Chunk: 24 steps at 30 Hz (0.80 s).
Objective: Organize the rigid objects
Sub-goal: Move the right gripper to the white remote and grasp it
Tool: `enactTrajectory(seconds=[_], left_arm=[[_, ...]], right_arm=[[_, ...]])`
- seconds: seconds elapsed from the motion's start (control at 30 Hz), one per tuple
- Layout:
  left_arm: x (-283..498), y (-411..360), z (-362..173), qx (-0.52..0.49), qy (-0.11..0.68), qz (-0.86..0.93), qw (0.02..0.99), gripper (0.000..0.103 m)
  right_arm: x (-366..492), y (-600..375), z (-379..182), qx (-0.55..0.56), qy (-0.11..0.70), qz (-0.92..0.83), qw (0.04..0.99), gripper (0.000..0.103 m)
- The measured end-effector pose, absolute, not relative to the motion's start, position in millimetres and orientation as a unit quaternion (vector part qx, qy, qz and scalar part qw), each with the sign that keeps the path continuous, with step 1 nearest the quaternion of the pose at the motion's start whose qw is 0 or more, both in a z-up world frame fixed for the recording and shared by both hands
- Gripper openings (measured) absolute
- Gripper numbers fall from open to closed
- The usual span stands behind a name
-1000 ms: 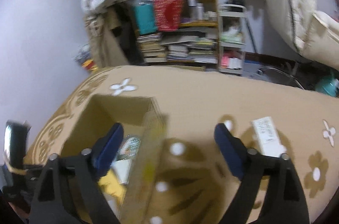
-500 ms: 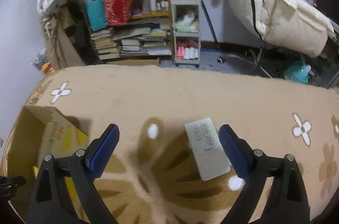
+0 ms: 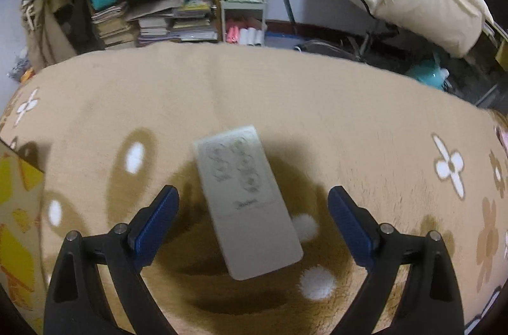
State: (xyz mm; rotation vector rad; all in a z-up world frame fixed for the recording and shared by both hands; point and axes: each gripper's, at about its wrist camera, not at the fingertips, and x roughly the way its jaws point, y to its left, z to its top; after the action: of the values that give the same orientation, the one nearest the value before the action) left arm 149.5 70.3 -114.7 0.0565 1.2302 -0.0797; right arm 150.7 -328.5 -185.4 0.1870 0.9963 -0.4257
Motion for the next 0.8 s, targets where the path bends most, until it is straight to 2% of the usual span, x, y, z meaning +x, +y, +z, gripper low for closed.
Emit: enactTrajectory(seconds=[0.07,0.13,0.2,0.23,0.3,0.57,0.8], left_arm=[[149.4,70.7,-114.8,0.025,0.577,-0.038,0.815,0.016],[149.4,70.1,-114.8,0.025,0.577,-0.038,0.815,0.016],[149.1,69.5,-115.0,0.024,0.577,-0.038,0.815,0.016],[149.0,69.1,-114.9,0.024,0.577,-0.038,0.815,0.016],[148.9,69.0,-114.9,0.023,0.577,-0.038,0.815,0.016],[148.6,69.3,-114.7,0.022,0.578,-0.039,0.815,0.016],[148.7,69.3,-114.7,0.022,0.577,-0.039,0.815,0.016]], right_arm=[[149.8,-331.3,-190.8,0.097,0.478,-0.199,0.85,0.096],[150.8,-331.2,-194.5,0.097,0.484,-0.193,0.848,0.078],[148.8,-325.8,-193.7,0.085,0.477,-0.192,0.854,0.069],[147.4,-322.9,-192.0,0.08,0.47,-0.191,0.858,0.058],[144.9,-319.7,-189.8,0.079,0.463,-0.192,0.862,0.052],[128.7,-301.1,-178.9,0.103,0.439,-0.165,0.877,0.051],[128.6,-263.0,-129.0,0.118,0.384,-0.106,0.91,0.051]])
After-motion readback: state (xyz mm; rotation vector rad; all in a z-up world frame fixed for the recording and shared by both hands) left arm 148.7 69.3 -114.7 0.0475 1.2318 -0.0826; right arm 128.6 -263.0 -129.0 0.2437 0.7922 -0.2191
